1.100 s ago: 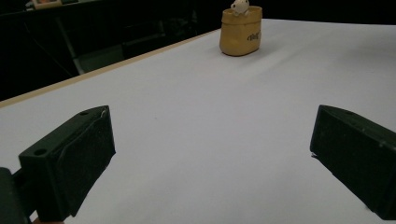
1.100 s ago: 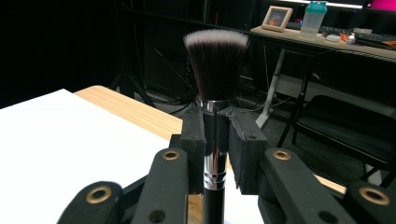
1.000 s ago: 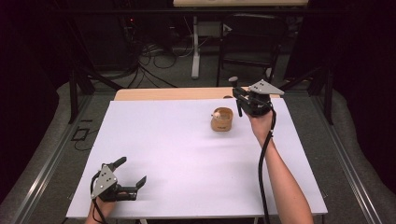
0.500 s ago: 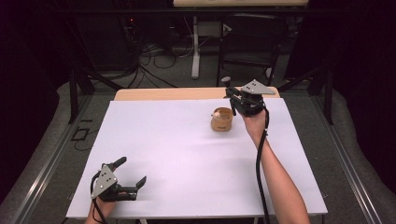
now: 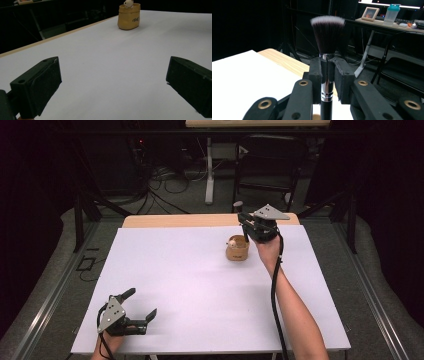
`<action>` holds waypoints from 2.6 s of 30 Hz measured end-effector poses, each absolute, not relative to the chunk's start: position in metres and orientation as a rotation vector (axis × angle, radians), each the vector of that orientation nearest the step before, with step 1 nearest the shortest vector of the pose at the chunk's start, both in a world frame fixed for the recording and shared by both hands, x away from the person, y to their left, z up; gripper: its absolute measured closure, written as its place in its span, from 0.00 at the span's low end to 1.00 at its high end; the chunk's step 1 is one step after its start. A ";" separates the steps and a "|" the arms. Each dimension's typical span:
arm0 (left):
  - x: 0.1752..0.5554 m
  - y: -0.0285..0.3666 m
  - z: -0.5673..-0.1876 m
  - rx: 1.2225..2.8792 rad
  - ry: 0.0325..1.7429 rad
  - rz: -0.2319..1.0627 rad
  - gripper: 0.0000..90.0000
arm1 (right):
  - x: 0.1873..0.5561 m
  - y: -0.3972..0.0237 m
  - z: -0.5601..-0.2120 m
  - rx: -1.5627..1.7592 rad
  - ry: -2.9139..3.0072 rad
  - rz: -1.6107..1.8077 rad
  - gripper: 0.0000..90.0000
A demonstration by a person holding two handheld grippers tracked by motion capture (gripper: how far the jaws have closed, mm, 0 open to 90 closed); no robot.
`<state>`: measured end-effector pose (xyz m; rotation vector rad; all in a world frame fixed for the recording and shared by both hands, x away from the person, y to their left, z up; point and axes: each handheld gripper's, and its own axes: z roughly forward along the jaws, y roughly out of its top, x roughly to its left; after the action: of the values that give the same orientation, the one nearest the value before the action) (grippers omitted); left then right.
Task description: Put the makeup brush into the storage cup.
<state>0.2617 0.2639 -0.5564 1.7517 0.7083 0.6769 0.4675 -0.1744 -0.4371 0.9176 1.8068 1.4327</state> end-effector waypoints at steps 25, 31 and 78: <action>0.262 0.264 -0.556 1.753 0.710 0.675 0.00 | 0.484 -0.158 -0.448 0.884 1.863 1.417 0.86; 0.262 0.264 -0.556 1.752 0.707 0.677 0.00 | 0.487 -0.158 -0.453 0.885 1.884 1.407 0.86; 0.261 0.264 -0.556 1.754 0.708 0.679 0.00 | 0.492 -0.160 -0.476 0.883 1.975 1.339 0.85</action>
<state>0.2612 0.2644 -0.5561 1.7544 0.7084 0.6787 0.4919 -0.1604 -0.4758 0.8834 1.9750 1.3393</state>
